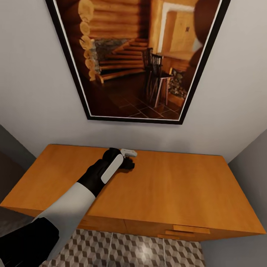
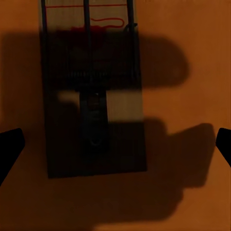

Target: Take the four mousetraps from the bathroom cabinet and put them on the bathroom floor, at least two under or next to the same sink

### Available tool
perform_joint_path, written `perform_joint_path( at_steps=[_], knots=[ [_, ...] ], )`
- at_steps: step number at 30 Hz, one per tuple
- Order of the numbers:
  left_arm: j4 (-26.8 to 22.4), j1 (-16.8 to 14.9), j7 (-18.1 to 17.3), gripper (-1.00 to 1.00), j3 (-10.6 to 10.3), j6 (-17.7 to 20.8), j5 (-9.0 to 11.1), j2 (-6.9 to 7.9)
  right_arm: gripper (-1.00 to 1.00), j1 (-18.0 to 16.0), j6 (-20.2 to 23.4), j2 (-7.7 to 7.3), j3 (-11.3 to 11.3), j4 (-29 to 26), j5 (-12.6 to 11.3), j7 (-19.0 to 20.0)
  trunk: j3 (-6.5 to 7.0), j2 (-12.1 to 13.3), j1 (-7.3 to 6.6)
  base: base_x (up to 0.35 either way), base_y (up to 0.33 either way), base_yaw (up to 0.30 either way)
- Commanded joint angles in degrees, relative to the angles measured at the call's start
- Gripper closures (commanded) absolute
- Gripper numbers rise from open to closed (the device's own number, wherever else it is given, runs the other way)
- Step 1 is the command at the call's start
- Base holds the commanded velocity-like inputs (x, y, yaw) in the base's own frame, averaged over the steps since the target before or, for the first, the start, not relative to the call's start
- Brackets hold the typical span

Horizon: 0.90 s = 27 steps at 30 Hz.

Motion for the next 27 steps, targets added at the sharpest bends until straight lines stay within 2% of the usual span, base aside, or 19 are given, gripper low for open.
perform_joint_path(
  at_steps=[1, 6, 7, 27],
  knots=[
    [0.5, 0.0, 0.7, -1.0, -0.1, 0.2, 0.3, 0.04, 1.0, 0.0, -0.2, 0.01, 0.3, 0.1, -0.7, 0.4, -0.1, -0.1, 0.05, 0.0, 0.0, 0.0],
    [0.5, 0.0, 0.7, -1.0, -0.1, 0.2, 0.3, 0.04, 1.0, 0.0, -0.2, 0.01, 0.3, 0.0, -0.7, 0.4, -0.1, -0.1, 0.05, 0.0, 0.0, 0.0],
    [0.5, 0.0, 0.7, 1.0, -0.1, 0.2, 0.3, 0.04, 1.0, 0.0, -0.2, 0.01, 0.3, 0.1, -0.7, 0.4, -0.1, -0.1, 0.05, 0.0, 0.0, 0.0],
    [1.2, 0.0, 0.7, 1.0, -0.1, 0.2, 0.3, 0.04, 1.0, 0.0, -0.2, 0.01, 0.3, 0.1, -0.7, 0.4, -0.1, -0.1, 0.05, 0.0, 0.0, 0.0]
  ],
)
